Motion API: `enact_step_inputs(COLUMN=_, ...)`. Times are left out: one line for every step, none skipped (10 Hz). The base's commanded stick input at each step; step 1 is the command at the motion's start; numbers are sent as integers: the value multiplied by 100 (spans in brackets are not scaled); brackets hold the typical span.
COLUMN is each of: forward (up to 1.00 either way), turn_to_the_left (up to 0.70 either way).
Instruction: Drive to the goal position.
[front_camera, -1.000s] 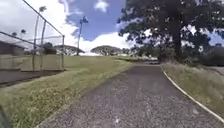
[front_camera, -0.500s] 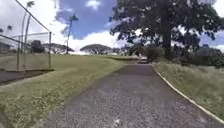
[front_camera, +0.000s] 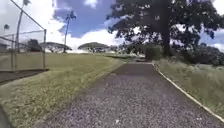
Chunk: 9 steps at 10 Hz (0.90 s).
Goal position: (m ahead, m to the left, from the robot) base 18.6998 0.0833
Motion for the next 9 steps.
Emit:
enact_step_inputs(forward=70, turn_to_the_left=-35)
enact_step_inputs(forward=70, turn_to_the_left=-35)
enact_step_inputs(forward=70, turn_to_the_left=-5)
enact_step_inputs(forward=70, turn_to_the_left=-1)
enact_step_inputs(forward=70, turn_to_the_left=0)
enact_step_inputs(forward=70, turn_to_the_left=0)
enact_step_inputs(forward=70, turn_to_the_left=0)
enact_step_inputs(forward=70, turn_to_the_left=0)
enact_step_inputs(forward=70, turn_to_the_left=0)
